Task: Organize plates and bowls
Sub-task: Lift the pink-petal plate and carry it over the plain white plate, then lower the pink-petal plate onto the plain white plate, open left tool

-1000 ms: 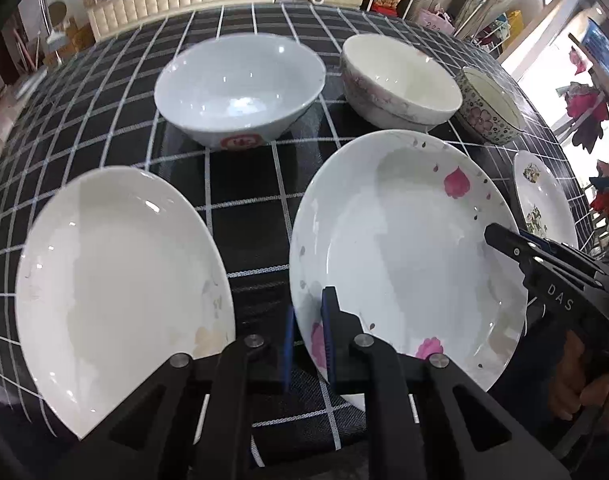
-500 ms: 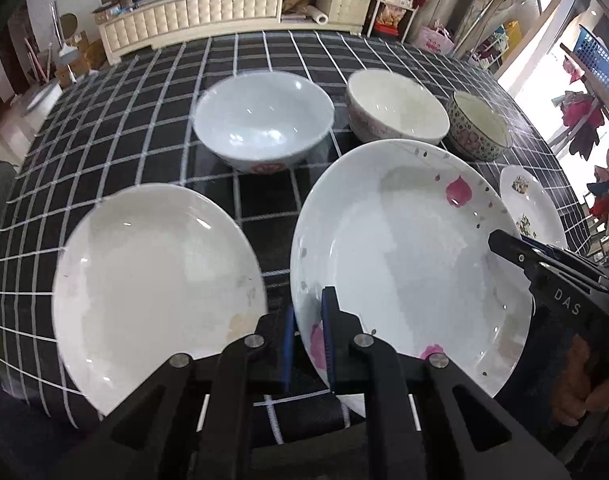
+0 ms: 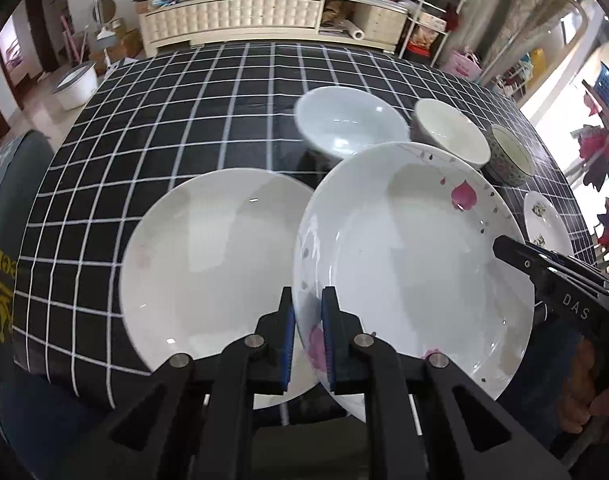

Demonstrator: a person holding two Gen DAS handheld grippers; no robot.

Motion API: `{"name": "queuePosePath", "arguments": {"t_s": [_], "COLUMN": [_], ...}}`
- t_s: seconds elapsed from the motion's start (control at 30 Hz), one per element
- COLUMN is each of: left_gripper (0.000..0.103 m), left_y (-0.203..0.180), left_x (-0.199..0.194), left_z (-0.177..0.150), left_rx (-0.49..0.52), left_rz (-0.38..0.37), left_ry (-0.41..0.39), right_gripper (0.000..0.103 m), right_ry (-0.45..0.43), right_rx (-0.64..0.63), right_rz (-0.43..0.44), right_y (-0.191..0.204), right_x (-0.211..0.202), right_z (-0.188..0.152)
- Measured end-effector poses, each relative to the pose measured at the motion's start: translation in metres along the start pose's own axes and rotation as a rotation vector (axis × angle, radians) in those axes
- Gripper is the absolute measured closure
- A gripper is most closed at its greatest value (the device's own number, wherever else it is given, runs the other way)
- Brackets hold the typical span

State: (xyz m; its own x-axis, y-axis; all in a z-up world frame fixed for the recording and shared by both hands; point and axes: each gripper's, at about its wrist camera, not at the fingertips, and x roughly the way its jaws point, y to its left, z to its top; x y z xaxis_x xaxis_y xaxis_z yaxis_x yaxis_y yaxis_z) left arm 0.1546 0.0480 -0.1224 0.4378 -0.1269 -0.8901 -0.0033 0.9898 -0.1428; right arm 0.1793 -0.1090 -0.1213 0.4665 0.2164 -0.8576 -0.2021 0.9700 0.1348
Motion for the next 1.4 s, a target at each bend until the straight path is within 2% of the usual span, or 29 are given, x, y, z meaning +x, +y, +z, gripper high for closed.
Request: {"name": "queuePosePath", "arguments": {"t_s": [0.43,0.9,1.4], "left_gripper": [0.092,0.092,0.092], "left_y": [0.061,0.103,0.113], "left_x": [-0.021,-0.027,-0.003], "left_z": [-0.014,-0.025,-0.02], "left_rx": [-0.107,-0.169,-0.186], "left_rz": [0.041,0.086,0.095], "left_ry": [-0.02,-0.005,0.048], "right_gripper": [0.078,0.078,0.078], "right_ry": [0.025,0.082,0.129], "right_rx": [-0.083,-0.126,-0.118], "right_rz": [0.035,0.05,0.014], "right_y": [0.051,0.086,0.087], "right_x": [0.017,0.045,0.066], "right_z": [0.01,0.011,0.012]}}
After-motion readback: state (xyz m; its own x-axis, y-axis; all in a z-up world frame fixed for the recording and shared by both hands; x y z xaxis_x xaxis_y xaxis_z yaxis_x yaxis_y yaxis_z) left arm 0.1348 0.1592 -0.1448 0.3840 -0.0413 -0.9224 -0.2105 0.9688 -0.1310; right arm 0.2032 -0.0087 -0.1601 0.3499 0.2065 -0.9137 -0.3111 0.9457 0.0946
